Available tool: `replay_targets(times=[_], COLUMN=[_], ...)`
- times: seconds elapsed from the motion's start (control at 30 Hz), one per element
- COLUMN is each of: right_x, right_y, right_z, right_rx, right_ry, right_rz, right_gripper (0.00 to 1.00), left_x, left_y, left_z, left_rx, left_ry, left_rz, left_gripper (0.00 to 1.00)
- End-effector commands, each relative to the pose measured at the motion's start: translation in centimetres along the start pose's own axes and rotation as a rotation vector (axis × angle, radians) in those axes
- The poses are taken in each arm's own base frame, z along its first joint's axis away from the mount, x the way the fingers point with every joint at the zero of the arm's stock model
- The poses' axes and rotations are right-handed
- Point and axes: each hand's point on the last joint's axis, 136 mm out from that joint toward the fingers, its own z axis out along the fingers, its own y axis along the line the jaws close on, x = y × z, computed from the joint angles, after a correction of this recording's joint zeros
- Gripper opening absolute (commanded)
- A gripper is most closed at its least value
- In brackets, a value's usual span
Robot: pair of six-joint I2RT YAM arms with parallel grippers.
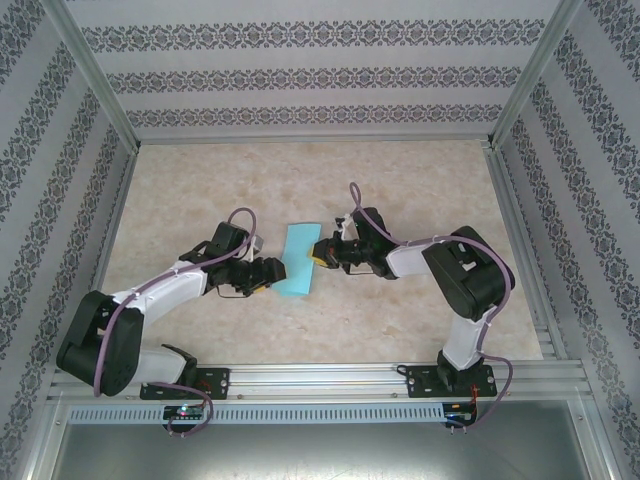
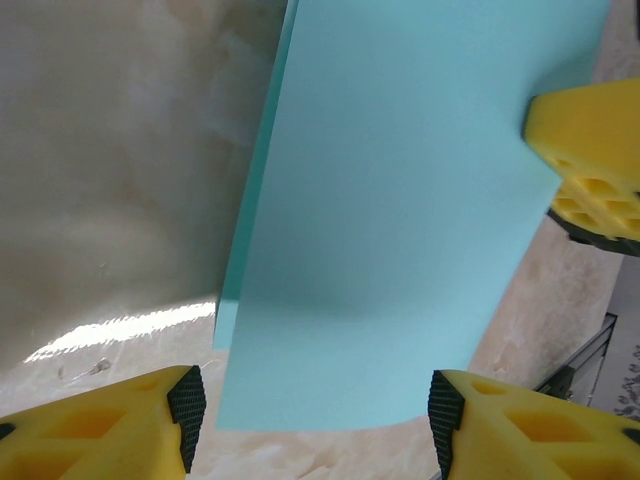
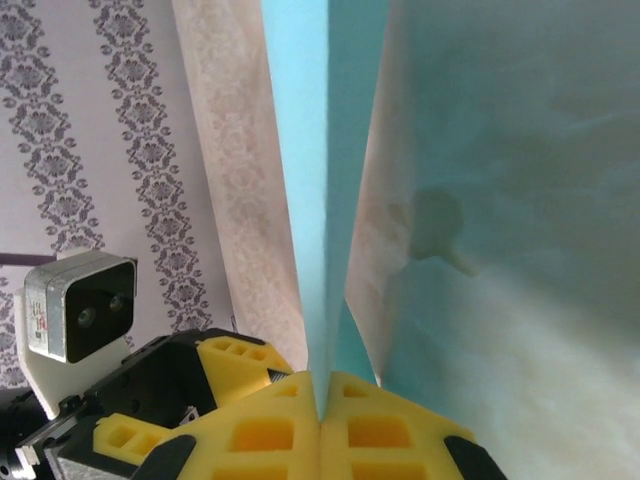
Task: Fold a paper plane with a square sheet of paper (pick it up from the middle)
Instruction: Fold the triangle a second time at the center of the table.
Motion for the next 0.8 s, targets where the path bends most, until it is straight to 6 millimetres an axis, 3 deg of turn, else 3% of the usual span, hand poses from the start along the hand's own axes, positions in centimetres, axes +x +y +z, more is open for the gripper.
replay_targets(times=[0.0,0.57,0.77], right_x=[0.0,-0.7,-0.5], right_y=[-0.4,1.1,0.6], right_z=[-0.1,-0.9,-0.9], right_rx=[-0.021,-0.067,-0.054], right_ry=[0.005,-0.019,-0.017], right_rz=[0.0,0.002,0.007], right_gripper=[0.05,0.05,0.05], left_x=[-0.9,-0.7,-1.2], left_y=[-0.9,-0.3,-1.5], left_z=[0.5,1.7,1.1], left_rx=[0.07,0.059,0.088], left_ry=[-0.03,0.01,0.0], left_rz=[-0.031,-0.036,-0.027], left_gripper=[0.64,0.63,0.5])
